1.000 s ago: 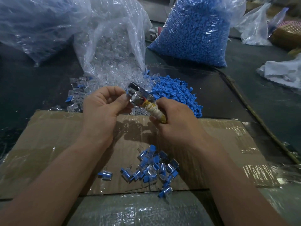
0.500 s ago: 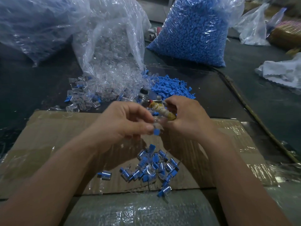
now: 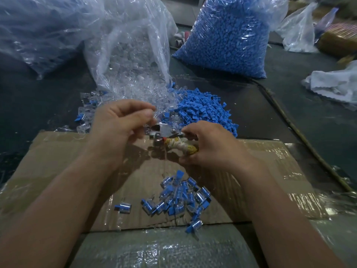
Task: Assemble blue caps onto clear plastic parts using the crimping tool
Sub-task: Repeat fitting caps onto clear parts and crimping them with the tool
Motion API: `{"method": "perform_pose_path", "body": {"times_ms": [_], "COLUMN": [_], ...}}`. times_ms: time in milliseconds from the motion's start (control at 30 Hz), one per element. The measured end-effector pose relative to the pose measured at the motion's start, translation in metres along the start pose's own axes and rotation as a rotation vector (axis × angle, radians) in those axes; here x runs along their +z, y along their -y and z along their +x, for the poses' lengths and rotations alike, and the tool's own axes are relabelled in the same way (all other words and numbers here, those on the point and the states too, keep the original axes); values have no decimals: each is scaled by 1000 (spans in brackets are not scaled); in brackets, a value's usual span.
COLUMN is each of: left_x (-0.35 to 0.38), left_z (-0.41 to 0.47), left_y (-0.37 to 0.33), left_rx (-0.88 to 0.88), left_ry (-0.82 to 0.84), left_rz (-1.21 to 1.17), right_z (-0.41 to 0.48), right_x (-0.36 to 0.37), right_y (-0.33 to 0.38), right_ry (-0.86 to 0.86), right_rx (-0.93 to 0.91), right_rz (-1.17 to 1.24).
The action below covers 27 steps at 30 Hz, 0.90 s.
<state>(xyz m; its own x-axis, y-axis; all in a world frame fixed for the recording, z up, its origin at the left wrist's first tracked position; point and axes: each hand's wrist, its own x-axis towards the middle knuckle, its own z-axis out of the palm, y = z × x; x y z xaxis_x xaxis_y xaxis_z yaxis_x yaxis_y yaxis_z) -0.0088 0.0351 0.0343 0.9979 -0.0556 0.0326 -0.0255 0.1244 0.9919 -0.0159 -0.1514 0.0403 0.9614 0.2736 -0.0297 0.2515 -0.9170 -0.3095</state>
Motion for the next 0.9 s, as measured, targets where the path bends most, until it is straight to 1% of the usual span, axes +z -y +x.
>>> {"method": "perform_pose_path", "body": {"times_ms": [67, 100, 167, 233, 400, 433, 533, 667, 733, 800, 900], "left_x": [-5, -7, -8, -8, -4, -4, -3, -2, -3, -4, -4], "left_z": [11, 14, 19, 20, 18, 19, 23, 25, 26, 27, 27], "left_y": [6, 8, 14, 19, 24, 25, 29, 35, 38, 36, 35], "left_rx": [30, 36, 53, 69, 157, 200, 332, 313, 283, 276, 273], "left_ry": [-160, -213, -266, -262, -182, -142, 51, 221, 240, 196, 139], "left_rz": [66, 101, 178, 299, 609, 706, 968, 1101, 1174, 1209, 1201], "right_z": [0, -1, -1, 0, -3, -3, -3, -3, -3, -3, -2], "right_x": [0, 0, 0, -1, -3, -4, -7, -10, -11, -11, -9], "right_y": [-1, -2, -2, -3, -7, -7, -7, -6, -8, -11, -14], "right_ry": [33, 53, 105, 158, 227, 234, 222, 113, 66, 52, 27], "right_rx": [-20, -28, -26, -16, 11, 27, 52, 49, 68, 80, 92], "right_rz": [-37, -53, -61, -41, 8, 21, 26, 51, 72, 64, 67]}}
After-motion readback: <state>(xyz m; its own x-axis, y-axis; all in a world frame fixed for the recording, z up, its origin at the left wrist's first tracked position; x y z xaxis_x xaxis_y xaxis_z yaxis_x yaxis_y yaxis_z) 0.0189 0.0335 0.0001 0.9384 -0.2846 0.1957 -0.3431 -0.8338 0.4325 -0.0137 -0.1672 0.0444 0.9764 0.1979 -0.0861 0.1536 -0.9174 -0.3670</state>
